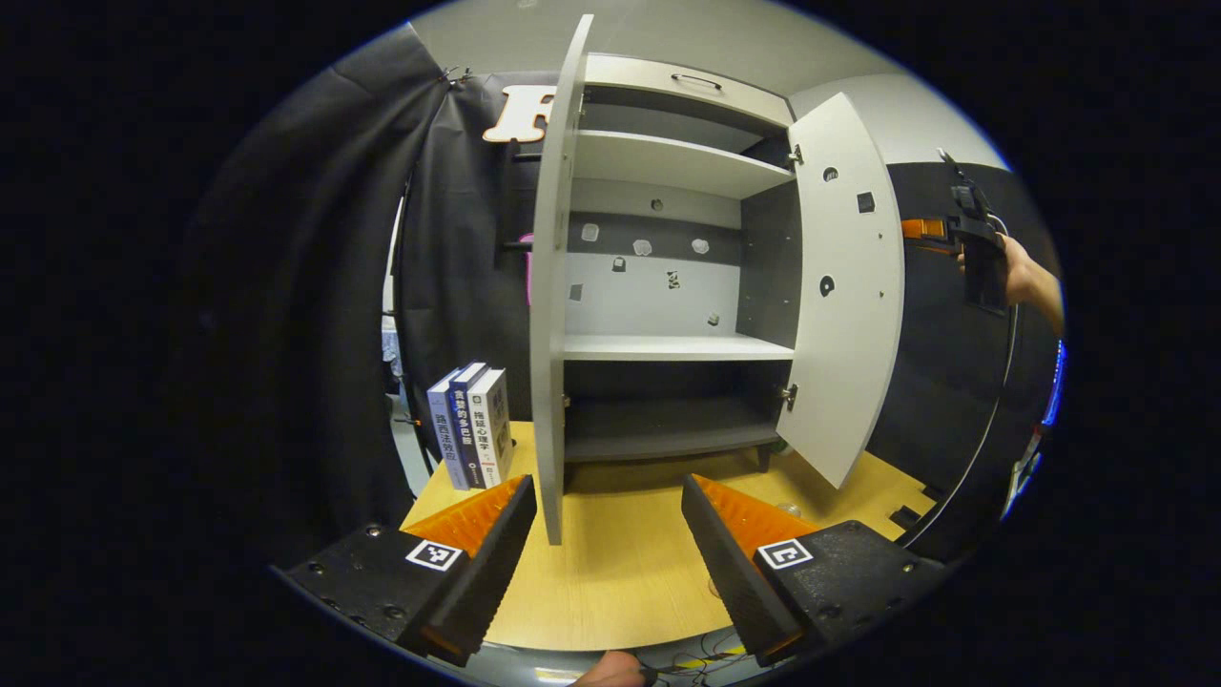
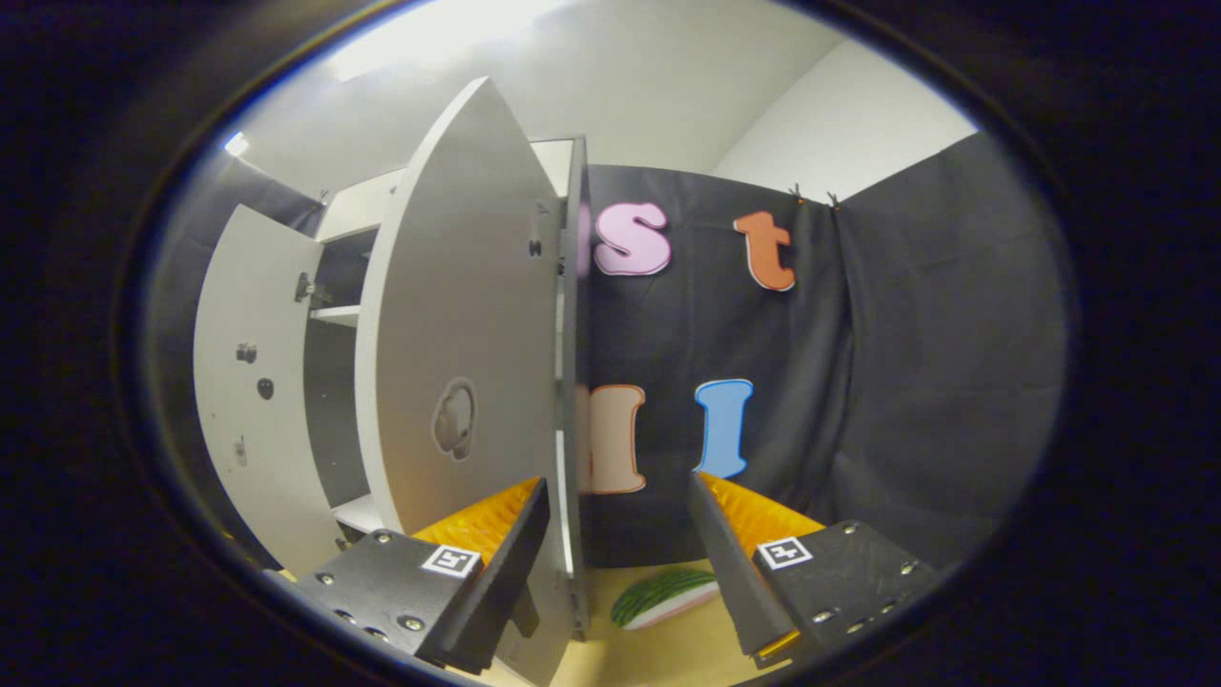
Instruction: Grasp the bottle in the cabinet with the left hand and place it on the coaster, then close the right door with the right hand and the left door with the left hand.
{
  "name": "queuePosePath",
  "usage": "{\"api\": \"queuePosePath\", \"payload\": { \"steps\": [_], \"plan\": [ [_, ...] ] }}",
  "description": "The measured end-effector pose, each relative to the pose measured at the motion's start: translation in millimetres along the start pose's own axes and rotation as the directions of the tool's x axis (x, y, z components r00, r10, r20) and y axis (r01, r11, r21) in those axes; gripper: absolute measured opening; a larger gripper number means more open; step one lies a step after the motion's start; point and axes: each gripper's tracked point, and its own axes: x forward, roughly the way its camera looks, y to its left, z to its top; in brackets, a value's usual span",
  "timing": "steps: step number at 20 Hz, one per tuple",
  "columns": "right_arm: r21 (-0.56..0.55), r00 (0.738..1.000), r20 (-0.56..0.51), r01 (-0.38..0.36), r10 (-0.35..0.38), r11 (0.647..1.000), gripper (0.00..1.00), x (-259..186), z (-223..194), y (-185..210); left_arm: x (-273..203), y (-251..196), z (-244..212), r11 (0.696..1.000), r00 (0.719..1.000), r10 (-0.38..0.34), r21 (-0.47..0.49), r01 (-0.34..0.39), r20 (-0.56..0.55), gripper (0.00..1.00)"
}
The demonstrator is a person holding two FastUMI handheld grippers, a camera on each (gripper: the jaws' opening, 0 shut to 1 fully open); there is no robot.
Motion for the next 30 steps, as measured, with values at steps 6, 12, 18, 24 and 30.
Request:
{"api": "queuePosePath", "payload": {
  "steps": [6,12,18,24,30],
  "plan": [
    [-0.040,0.999,0.031,0.040,-0.039,0.998,0.90,-3.8,2.8,2.7,-20.3,21.1,19.3,0.998,0.998,0.051,0.034,-0.052,0.040,0.96],
    [-0.041,0.999,0.043,0.036,-0.034,0.999,0.90,-1.8,5.5,15.1,-29.6,34.3,31.7,0.997,0.996,0.074,-0.014,-0.073,0.053,0.96],
    [-0.034,0.997,0.075,0.017,-0.014,0.999,0.90,2.0,7.0,41.5,-28.1,50.8,40.3,0.994,0.993,0.101,-0.057,-0.098,0.060,0.97],
    [0.067,0.994,0.105,-0.015,0.008,0.998,0.91,10.6,16.1,61.6,-26.0,78.0,41.9,0.989,0.991,0.130,-0.076,-0.127,0.038,0.97],
    [0.022,0.992,0.116,0.046,-0.048,0.999,0.89,18.6,15.8,70.9,-21.6,108.9,46.1,0.980,0.983,0.179,-0.091,-0.175,0.036,0.96]
  ]
}}
